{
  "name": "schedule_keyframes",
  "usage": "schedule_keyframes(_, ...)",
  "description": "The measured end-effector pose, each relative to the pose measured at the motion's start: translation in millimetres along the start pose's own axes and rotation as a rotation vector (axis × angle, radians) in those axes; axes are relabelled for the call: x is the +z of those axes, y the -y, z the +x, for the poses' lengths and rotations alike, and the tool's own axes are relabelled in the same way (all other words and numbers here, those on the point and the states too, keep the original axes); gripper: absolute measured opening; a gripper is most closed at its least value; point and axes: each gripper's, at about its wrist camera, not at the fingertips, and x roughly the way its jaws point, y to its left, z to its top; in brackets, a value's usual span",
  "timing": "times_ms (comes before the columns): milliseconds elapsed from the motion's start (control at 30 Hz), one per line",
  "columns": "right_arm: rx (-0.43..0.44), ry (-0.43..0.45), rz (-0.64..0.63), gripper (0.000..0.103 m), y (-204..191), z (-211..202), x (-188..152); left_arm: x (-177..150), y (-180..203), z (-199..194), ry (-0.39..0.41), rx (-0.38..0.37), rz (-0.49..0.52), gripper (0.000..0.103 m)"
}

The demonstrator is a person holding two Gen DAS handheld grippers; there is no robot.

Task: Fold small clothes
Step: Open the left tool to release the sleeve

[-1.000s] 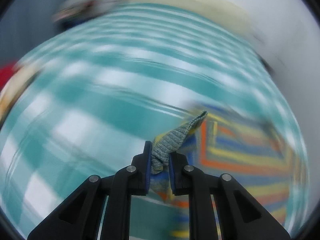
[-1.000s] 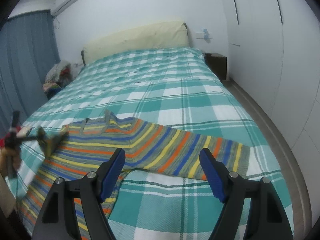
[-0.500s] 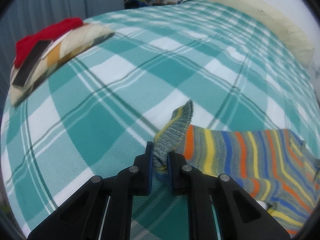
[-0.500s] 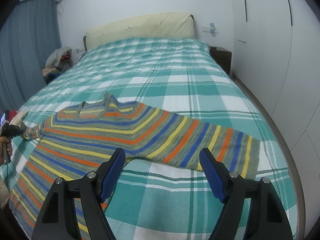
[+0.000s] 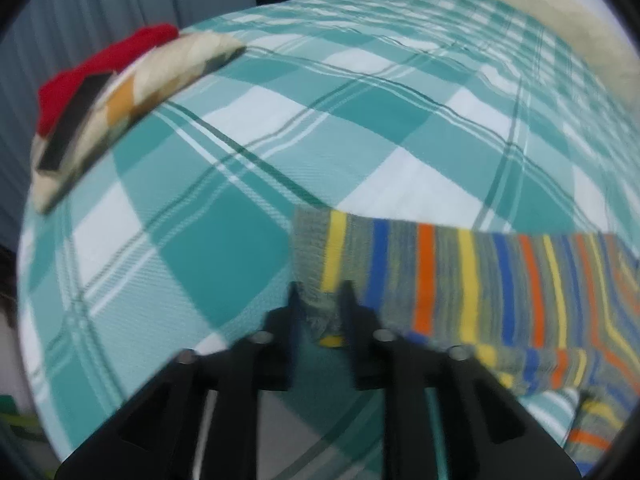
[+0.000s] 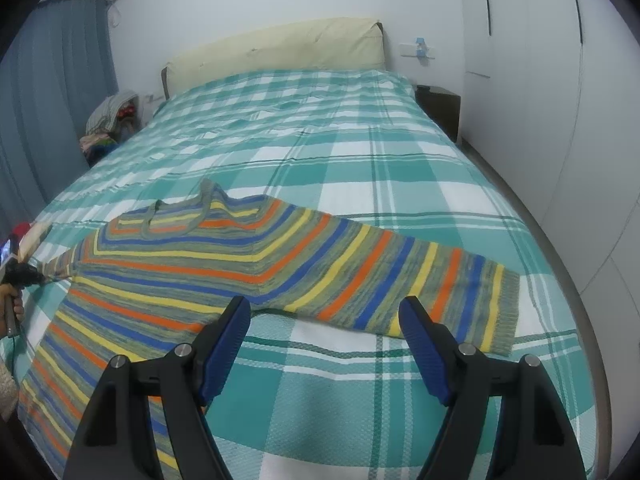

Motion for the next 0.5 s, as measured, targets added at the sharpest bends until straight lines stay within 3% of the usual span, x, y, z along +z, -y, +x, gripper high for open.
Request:
schedule_keyframes(67, 0.009, -0.007, -0.006, 0.077, -2, 1, 1, 0, -7, -22, 0.029, 0.051, -0.018, 0.038)
schedule_keyframes(133, 0.025, -0.026, -0.013, 0.079, 0, 5, 4, 6, -12, -53, 0.105, 0.039, -0.033, 0.047)
schedule_keyframes(233, 0.046, -0.039, -0.021, 0.079, 7, 14, 24, 29, 15, -93, 0.227, -0.135, 0.07, 0.079)
schedule_keyframes(267, 0.06, -0.044, -0.038, 0.079, 9, 22, 38, 37, 32, -95, 0.211, -0.217, 0.13, 0.088)
schedule_keyframes(367, 0.122, -0.087, -0.107, 0.079, 5, 56, 76, 51, 105, -82, 0.039, -0.484, 0.366, 0.089)
schedule_keyframes(433, 0.2, -0.182, -0.129, 0.079, -2, 101, 107, 50, 156, -71, -0.009, -0.547, 0.518, 0.089)
schedule_keyframes(500, 0.253, -0.236, -0.143, 0.079, -11, 131, 124, 46, 198, -58, -0.004, -0.524, 0.643, 0.088)
